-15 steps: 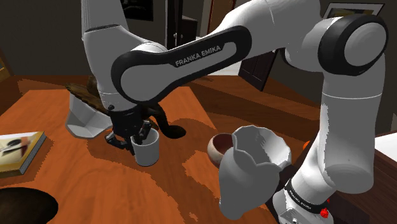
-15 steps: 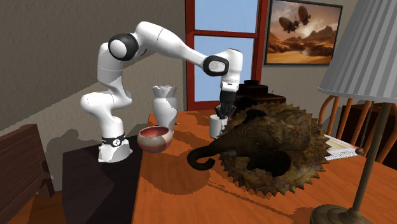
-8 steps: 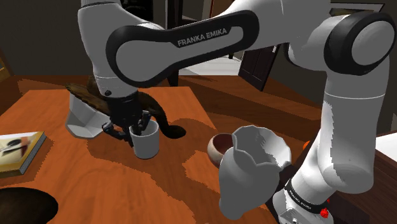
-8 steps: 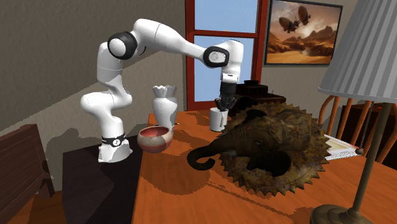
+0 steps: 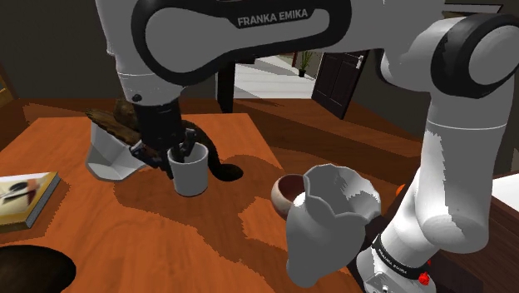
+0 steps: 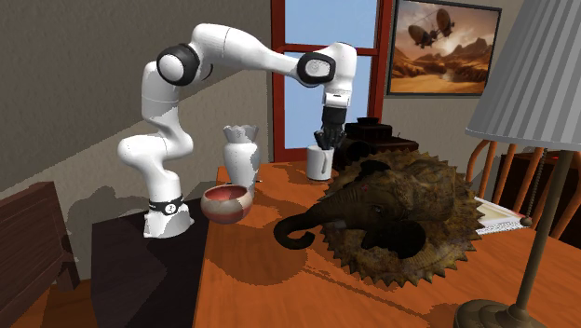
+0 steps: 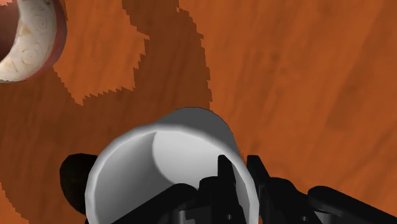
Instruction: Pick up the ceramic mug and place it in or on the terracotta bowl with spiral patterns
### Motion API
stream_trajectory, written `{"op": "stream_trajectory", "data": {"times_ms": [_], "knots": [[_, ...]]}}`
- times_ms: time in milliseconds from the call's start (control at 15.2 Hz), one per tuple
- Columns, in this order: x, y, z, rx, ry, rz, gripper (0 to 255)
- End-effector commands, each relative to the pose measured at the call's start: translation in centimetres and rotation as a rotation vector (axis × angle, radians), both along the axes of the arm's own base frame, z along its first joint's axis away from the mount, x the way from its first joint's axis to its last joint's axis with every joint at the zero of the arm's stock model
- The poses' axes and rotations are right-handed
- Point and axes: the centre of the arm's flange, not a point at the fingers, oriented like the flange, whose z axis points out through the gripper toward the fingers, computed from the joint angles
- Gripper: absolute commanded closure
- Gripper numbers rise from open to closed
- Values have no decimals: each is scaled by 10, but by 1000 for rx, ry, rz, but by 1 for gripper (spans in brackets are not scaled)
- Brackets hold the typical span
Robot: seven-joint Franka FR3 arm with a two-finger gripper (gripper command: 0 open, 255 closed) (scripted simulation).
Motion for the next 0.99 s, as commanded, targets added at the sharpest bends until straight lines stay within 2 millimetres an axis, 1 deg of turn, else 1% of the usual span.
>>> {"op": "stream_trajectory", "data": {"times_ms": [0, 330, 396, 924], "knots": [[1, 0, 10, 0, 0, 0, 255], [1, 0, 37, 0, 0, 0, 255], [1, 0, 39, 0, 0, 0, 255], [-51, -92, 47, 0, 0, 0, 255]]}}
